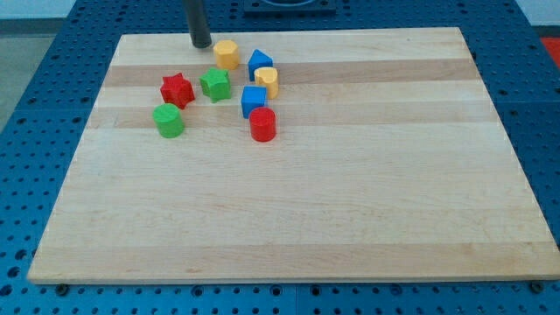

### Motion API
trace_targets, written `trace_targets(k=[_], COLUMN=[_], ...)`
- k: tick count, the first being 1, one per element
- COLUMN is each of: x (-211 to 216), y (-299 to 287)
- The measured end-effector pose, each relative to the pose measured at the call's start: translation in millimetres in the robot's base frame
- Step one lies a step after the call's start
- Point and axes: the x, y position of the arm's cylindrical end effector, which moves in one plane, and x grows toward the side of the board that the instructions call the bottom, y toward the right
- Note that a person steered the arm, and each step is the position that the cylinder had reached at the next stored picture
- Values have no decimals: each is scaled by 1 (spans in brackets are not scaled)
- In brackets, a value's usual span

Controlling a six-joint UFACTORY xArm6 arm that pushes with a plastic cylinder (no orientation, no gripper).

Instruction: Nudge the blue triangle down a bit

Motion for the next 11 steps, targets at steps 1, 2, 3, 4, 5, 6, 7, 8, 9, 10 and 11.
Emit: trace_targets(k=[1,2,3,4,5,6,7,8,9,10,11], x=[-1,1,4,9,21,35,38,49,58,59,59], y=[39,91,103,102,102,102,102,102,102,102,102])
